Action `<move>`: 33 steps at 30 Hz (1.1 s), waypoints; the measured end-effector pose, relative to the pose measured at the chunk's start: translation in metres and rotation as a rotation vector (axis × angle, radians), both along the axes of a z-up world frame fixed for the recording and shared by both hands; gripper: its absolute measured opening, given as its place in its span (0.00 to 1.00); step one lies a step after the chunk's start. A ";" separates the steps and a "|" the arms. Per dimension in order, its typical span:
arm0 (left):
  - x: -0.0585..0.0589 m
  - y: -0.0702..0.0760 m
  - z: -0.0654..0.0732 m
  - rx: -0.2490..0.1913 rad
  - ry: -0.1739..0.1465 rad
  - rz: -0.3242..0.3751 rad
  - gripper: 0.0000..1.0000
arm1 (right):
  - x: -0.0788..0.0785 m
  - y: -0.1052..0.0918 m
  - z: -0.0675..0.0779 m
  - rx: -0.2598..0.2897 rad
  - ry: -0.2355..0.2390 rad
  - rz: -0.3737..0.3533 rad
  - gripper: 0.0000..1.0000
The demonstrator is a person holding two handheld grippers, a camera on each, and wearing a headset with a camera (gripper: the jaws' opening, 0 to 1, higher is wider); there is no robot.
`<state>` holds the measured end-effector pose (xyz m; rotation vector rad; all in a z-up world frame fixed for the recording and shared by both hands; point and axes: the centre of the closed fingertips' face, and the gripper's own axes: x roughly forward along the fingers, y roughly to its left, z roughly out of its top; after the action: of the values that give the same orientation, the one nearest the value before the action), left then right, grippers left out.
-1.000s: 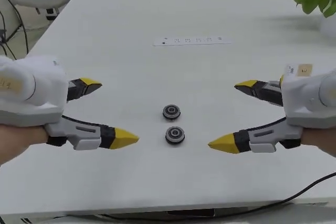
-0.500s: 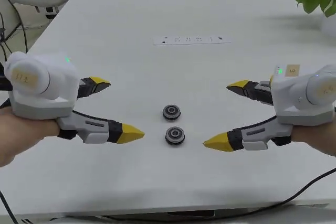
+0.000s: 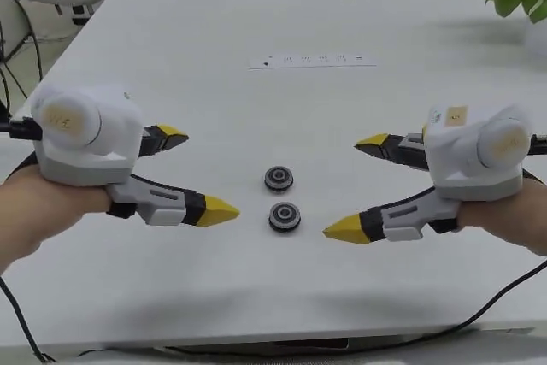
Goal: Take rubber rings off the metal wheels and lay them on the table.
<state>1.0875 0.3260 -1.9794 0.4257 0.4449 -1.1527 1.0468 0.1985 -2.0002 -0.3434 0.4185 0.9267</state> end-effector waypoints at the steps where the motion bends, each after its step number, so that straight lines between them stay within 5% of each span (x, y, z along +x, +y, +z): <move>1: 0.000 -0.001 -0.001 0.000 0.001 -0.003 0.78 | 0.000 0.000 -0.002 0.002 0.006 0.001 0.81; 18: -0.004 -0.018 -0.019 0.031 0.022 -0.059 0.73 | 0.010 0.006 -0.013 0.044 0.030 0.026 0.65; 33: -0.004 -0.034 -0.030 0.028 0.046 -0.099 0.63 | 0.014 0.019 -0.029 0.022 0.066 0.065 0.57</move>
<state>1.0831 0.2922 -2.0094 0.4499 0.4848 -1.2550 1.0609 0.2175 -2.0293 -0.3084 0.4597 1.0076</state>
